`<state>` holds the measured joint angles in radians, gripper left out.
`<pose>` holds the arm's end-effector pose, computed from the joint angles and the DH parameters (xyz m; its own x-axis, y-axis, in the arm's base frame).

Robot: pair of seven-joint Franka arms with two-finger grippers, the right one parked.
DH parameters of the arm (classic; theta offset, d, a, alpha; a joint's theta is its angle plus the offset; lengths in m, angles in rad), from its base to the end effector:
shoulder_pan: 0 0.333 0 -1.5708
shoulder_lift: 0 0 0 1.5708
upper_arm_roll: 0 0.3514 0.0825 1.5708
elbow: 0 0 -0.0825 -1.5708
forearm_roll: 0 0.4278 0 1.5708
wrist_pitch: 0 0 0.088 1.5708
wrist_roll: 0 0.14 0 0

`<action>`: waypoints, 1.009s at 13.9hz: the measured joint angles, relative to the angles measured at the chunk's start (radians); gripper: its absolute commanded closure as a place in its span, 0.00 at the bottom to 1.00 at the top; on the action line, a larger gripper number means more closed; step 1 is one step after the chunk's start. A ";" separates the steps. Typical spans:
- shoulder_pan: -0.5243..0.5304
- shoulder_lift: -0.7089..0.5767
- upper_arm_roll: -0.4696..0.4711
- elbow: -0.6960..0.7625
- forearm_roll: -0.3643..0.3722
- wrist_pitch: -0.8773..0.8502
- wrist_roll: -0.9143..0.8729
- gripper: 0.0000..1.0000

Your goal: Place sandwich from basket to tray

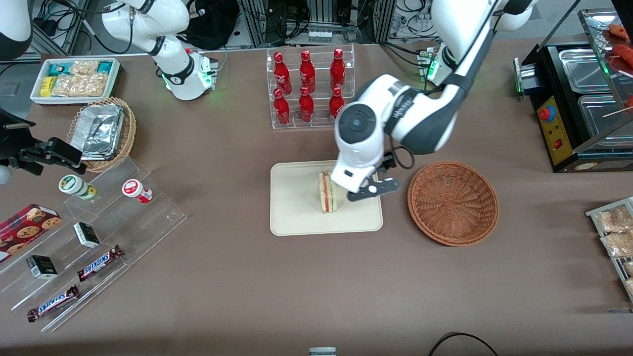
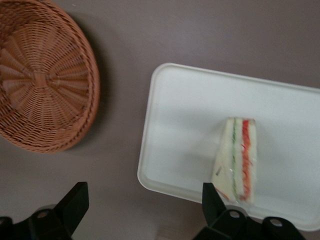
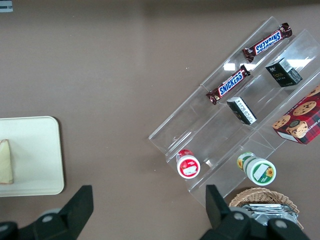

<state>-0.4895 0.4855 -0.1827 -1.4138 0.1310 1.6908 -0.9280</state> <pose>0.5903 -0.4224 0.3946 0.9658 0.2439 -0.0878 0.2250 -0.9570 -0.1831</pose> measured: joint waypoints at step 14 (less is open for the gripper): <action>0.379 -0.323 0.002 -0.328 -0.030 -0.013 0.504 0.00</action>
<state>-0.1100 0.1625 -0.1806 -1.7416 0.1008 1.6775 -0.4245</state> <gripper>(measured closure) 0.000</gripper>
